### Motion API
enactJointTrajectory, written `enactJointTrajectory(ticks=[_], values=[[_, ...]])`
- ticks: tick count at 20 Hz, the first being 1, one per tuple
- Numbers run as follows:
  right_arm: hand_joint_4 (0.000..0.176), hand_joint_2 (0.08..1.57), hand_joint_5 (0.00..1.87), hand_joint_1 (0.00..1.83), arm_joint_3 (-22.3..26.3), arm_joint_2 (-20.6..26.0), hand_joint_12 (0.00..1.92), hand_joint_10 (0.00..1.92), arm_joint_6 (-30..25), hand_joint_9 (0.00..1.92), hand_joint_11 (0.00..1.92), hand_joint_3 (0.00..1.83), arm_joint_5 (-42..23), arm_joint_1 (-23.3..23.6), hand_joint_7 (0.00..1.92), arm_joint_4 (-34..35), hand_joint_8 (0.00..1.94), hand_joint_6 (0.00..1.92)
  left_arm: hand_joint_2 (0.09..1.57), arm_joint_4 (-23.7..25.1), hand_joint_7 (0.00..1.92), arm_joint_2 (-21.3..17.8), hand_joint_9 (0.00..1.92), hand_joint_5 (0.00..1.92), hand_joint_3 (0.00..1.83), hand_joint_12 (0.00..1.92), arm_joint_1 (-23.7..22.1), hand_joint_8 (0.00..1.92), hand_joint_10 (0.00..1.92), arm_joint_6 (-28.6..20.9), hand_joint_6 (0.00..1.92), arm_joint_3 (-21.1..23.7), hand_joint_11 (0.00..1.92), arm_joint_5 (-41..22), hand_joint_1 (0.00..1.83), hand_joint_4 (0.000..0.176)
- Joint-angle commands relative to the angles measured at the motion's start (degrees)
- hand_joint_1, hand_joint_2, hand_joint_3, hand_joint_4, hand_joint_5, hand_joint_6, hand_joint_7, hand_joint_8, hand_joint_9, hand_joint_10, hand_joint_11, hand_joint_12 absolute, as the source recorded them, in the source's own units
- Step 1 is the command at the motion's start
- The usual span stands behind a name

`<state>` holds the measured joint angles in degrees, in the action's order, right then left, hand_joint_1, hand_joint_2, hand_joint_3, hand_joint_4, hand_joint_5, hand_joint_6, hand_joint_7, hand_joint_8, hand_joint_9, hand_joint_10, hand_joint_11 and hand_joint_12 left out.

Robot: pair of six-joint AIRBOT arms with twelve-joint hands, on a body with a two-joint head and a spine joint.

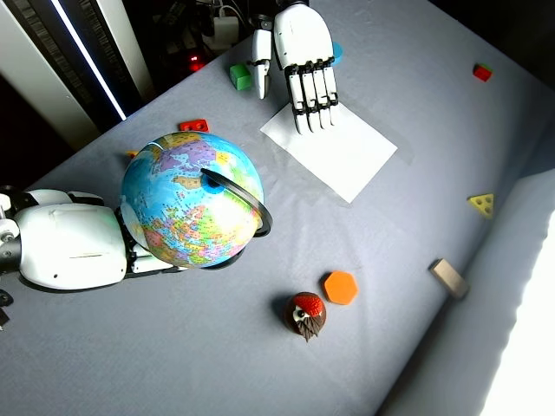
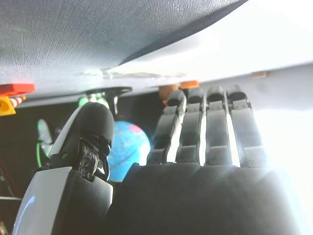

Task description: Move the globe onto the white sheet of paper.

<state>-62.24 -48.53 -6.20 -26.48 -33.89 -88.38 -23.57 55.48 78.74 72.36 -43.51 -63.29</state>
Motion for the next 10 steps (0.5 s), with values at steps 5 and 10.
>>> enactJointTrajectory(ticks=[5,10], values=[[0.000,1.25,0.23,0.03,-0.93,-0.61,0.39,0.00,2.39,0.18,0.00,0.00,-2.35,1.37,0.23,3.68,0.00,0.00,1.38,1.49,0.00,0.24,0.00,0.00,0.00,0.00,-0.01,0.00,0.00,0.20,0.00,0.32,0.00,-5.78,0.00,0.000],[0.000,1.25,0.23,0.03,-1.18,-1.46,0.41,0.00,1.69,0.18,0.00,0.00,-1.65,3.72,0.23,3.46,0.00,0.00,1.39,1.51,0.00,0.37,0.00,0.00,0.00,0.00,0.10,0.00,0.00,0.21,0.00,0.82,0.00,-5.82,0.00,0.000]])
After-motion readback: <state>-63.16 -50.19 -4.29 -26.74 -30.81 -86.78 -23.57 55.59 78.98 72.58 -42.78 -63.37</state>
